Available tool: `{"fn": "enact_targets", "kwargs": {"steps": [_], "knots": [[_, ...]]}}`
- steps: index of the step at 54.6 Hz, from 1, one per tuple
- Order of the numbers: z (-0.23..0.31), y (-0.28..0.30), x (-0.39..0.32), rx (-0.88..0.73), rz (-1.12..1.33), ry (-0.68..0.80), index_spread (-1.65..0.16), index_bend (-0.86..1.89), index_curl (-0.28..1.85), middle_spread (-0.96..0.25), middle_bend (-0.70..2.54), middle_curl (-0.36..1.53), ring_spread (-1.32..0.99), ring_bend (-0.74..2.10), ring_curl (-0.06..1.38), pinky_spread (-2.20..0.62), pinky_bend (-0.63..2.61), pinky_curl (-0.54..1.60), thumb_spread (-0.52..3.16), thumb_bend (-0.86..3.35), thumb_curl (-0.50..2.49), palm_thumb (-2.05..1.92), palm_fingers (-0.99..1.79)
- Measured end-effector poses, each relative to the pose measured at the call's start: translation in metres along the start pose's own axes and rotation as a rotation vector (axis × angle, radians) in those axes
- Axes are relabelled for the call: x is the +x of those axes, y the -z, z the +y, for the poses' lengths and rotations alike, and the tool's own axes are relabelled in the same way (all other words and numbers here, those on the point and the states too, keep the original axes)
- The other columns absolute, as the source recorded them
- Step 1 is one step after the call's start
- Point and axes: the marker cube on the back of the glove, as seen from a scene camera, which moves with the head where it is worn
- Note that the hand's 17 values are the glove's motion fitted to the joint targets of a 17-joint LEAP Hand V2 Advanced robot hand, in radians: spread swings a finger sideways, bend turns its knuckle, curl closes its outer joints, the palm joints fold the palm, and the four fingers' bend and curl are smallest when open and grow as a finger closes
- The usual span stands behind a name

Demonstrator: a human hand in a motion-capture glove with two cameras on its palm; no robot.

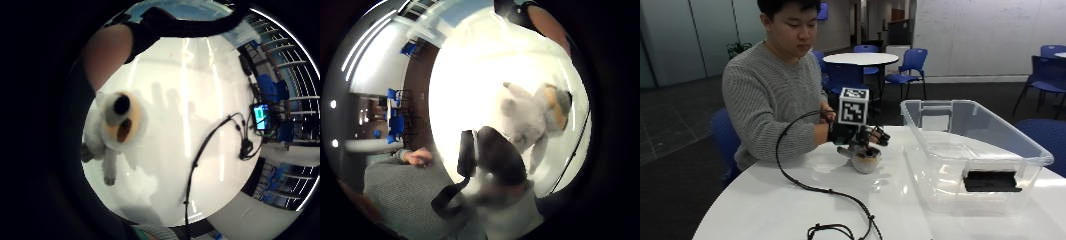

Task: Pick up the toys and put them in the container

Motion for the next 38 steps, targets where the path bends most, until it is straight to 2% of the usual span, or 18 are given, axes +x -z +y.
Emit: {"fn": "enact_targets", "kwargs": {"steps": [6, 9, 11, 17, 26, 31, 32, 38], "knots": [[0.005, -0.057, -0.005, -0.181, 0.003, 0.014, -0.41, 0.21, 0.37, -0.23, 0.17, 0.25, -0.21, 0.24, 0.2, 0.03, 0.61, 0.34, 1.34, -0.01, 0.22, 0.0, 0.05], [0.008, -0.068, -0.011, -0.198, 0.052, 0.02, -0.41, 0.21, 0.37, -0.23, 0.15, 0.25, -0.18, 0.17, 0.19, 0.04, 0.71, 0.36, 1.31, -0.01, 0.23, 0.01, 0.03], [0.009, -0.068, -0.013, -0.188, 0.088, 0.011, -0.42, 0.2, 0.37, -0.22, 0.13, 0.24, -0.16, 0.11, 0.16, 0.04, 0.88, 0.4, 1.3, -0.01, 0.25, 0.03, 0.04], [0.009, -0.066, -0.012, -0.169, 0.058, 0.007, -0.43, 0.18, 0.37, -0.21, 0.14, 0.23, -0.14, 0.2, 0.17, 0.02, 1.02, 0.43, 1.27, 0.0, 0.27, 0.09, 0.09], [0.006, -0.065, -0.009, -0.033, 0.045, 0.011, -0.45, 0.19, 0.38, -0.26, 0.27, 0.28, -0.19, 0.29, 0.2, -0.05, 0.97, 0.41, 1.34, 0.03, 0.31, 0.17, 0.31], [0.002, -0.063, -0.012, 0.046, 0.037, 0.02, -0.44, 0.15, 0.37, -0.28, 0.46, 0.35, -0.31, 0.46, 0.24, -0.18, 0.92, 0.38, 1.38, 0.13, 0.38, 0.37, 0.68], [0.001, -0.062, -0.012, 0.048, 0.032, 0.025, -0.44, 0.15, 0.36, -0.28, 0.47, 0.36, -0.32, 0.47, 0.24, -0.19, 0.92, 0.37, 1.38, 0.14, 0.39, 0.39, 0.68], [-0.002, -0.022, -0.019, 0.077, -0.03, 0.068, -0.43, 0.26, 0.44, -0.3, 0.49, 0.4, -0.41, 0.59, 0.31, -0.28, 0.92, 0.39, 1.25, 0.18, 0.49, 0.54, 0.84]]}}
